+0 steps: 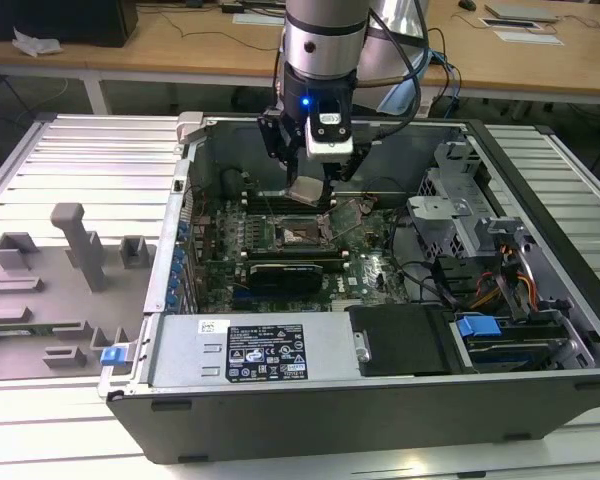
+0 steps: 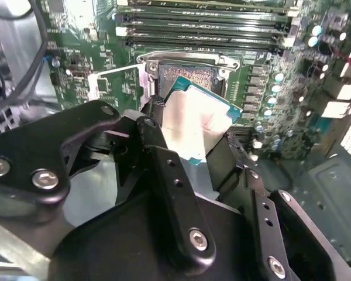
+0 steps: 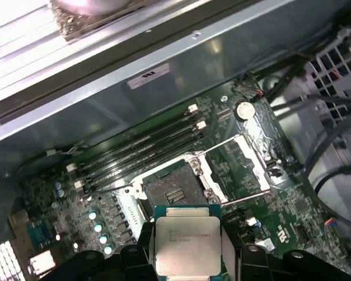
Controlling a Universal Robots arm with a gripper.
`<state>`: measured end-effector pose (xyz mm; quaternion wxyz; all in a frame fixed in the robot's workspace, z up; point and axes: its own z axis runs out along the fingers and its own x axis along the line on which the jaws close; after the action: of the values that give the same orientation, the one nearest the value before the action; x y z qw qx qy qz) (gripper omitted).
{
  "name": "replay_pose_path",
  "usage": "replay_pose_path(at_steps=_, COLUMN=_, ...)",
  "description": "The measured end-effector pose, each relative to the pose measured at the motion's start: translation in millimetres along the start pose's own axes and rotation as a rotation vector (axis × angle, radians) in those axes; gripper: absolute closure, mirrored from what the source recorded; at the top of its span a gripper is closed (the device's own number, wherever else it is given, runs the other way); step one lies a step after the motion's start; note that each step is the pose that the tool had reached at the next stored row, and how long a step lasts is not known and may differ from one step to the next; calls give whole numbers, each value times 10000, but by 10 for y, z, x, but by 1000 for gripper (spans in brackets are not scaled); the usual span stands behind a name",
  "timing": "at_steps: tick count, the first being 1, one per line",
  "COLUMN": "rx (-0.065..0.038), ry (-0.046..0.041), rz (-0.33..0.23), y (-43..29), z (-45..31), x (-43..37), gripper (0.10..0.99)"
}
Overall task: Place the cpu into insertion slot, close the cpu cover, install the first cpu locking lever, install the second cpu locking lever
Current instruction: 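Place the cpu into insertion slot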
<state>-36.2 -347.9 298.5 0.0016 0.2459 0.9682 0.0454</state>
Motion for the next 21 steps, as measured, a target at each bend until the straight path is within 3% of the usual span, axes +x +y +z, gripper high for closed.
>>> replay_pose_path(at_steps=7, rx=-26, ry=-119, rz=1340, y=-2, z=18, x=0, gripper=545)
replay_pose_path(at_steps=13, rx=-54, ry=-250, rz=2804, y=-3, z=38, x=-1, gripper=545)
replay_pose_path(at_steps=16, rx=-73, ry=-338, rz=3798, y=-5, z=53, x=-1, gripper=545)
replay_pose_path(at_steps=21, rx=-91, ry=-423, rz=4753, y=-6, z=67, x=-1, gripper=545)
